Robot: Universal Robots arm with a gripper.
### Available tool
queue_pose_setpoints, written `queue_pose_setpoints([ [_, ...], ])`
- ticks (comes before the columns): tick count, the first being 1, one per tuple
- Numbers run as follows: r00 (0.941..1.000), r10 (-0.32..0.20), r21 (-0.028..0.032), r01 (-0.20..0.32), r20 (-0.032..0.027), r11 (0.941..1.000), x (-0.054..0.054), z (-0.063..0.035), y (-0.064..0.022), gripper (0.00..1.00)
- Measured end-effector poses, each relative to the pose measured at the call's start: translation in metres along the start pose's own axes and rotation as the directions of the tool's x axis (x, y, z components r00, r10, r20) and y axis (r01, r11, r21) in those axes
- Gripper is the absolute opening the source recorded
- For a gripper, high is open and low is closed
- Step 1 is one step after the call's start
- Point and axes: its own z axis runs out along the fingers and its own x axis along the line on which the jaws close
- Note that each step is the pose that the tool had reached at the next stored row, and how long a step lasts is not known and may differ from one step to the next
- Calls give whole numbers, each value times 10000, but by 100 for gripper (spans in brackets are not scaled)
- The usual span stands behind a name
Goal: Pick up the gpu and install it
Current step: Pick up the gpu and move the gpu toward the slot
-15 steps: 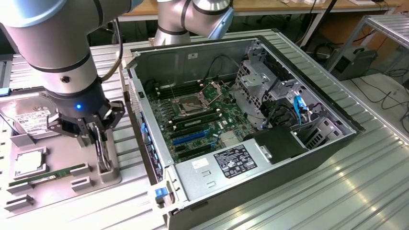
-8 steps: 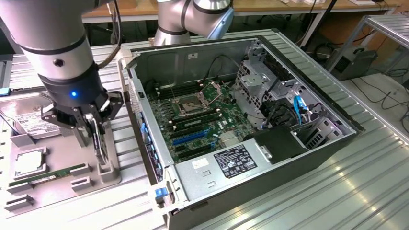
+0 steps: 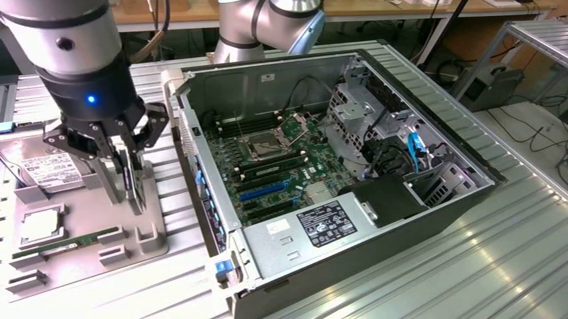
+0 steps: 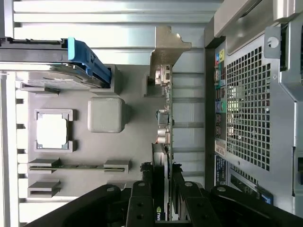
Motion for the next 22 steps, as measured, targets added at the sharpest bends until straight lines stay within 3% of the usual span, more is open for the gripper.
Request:
queue_pose_setpoints([
  [8,10000,2,0,-2,-18,10000,-101,-411,-5,26],
  [15,10000,4,-1,-4,-79,10000,-248,-741,-86,26],
  [19,9999,5,-1,-5,-150,10000,-357,-918,-134,26],
  [22,9996,11,-1,-11,-270,10000,-496,-1055,-168,26],
])
